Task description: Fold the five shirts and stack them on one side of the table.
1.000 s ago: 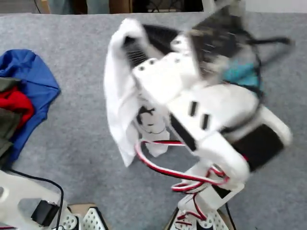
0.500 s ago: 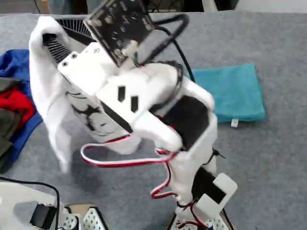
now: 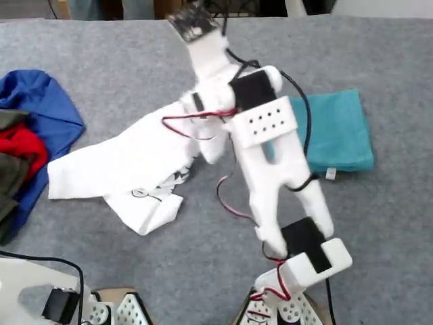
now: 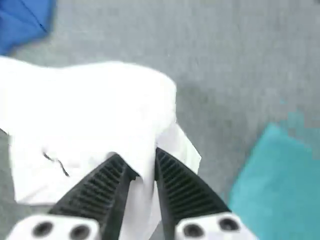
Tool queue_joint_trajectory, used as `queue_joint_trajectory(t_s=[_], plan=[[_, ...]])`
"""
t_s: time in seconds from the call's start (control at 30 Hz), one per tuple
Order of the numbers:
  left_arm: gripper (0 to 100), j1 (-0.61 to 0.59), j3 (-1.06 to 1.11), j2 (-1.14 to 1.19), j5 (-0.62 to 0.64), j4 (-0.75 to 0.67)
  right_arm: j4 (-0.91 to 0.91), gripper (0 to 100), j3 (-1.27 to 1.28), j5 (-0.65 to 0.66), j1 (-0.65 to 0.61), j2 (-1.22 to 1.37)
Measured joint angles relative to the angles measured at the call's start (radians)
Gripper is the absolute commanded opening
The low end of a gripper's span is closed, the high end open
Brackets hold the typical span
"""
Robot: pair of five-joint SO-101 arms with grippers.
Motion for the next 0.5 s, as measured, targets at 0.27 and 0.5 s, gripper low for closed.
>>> queue_joint_trajectory(t_s=[0.27, 0.5], plan=[[21, 0.006, 0.0, 0.0, -0.006, 0.0, 0.083, 16.8, 0.247, 0.229, 0.141, 0.0], [21, 0.006, 0.0, 0.0, -0.061, -0.009, 0.132, 43.3, 0.189, 0.371, 0.169, 0.0]])
